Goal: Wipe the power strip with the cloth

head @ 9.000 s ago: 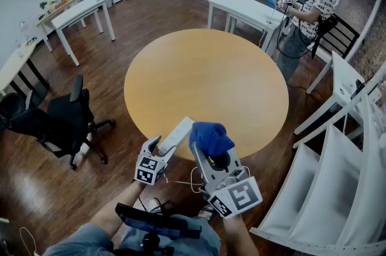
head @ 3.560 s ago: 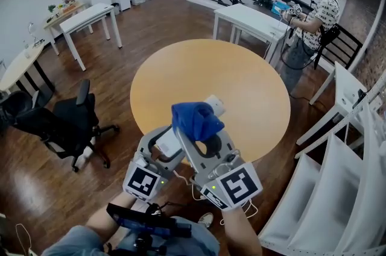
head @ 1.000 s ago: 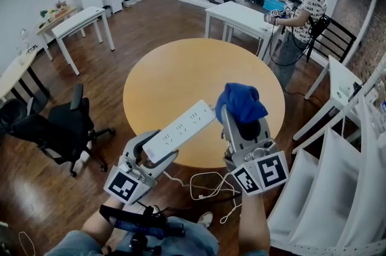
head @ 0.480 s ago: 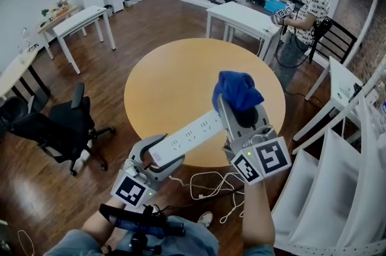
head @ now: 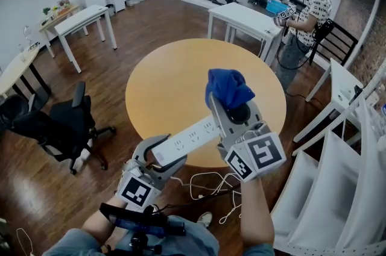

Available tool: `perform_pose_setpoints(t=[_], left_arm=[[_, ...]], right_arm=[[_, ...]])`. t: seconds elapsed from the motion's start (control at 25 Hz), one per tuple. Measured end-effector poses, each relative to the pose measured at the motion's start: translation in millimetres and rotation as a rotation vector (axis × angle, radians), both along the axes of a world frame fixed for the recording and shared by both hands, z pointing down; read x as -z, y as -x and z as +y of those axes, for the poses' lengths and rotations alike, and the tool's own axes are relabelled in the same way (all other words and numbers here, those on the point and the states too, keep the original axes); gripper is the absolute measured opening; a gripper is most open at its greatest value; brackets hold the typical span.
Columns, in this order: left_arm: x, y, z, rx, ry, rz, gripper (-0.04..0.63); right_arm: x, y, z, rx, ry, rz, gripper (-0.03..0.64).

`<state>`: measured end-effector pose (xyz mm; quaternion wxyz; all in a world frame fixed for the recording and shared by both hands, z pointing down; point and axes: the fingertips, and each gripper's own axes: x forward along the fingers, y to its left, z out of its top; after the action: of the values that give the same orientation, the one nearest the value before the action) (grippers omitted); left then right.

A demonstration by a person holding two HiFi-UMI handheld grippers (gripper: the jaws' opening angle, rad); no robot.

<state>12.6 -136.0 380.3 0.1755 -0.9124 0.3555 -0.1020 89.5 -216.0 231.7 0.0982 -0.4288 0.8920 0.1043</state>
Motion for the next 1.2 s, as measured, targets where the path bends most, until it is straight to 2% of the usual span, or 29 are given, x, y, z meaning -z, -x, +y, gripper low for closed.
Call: perform_pose_setpoints(t=[0.4, 0.72, 1.2], left_arm=[[-3, -3, -5, 0.015, -0.022, -0.043, 0.295], [-5, -1, -12, 0.04, -0.023, -0.048, 0.295], [-8, -1, -18, 0.058, -0.019, -0.069, 0.295]], right_arm=[[-6, 32, 7, 0.041, 0.005, 0.032, 0.075], [-14, 67, 20, 0.105, 0.014, 0.033, 0.075], [-42, 114, 46, 0.23, 0.109, 0.045, 0.075]])
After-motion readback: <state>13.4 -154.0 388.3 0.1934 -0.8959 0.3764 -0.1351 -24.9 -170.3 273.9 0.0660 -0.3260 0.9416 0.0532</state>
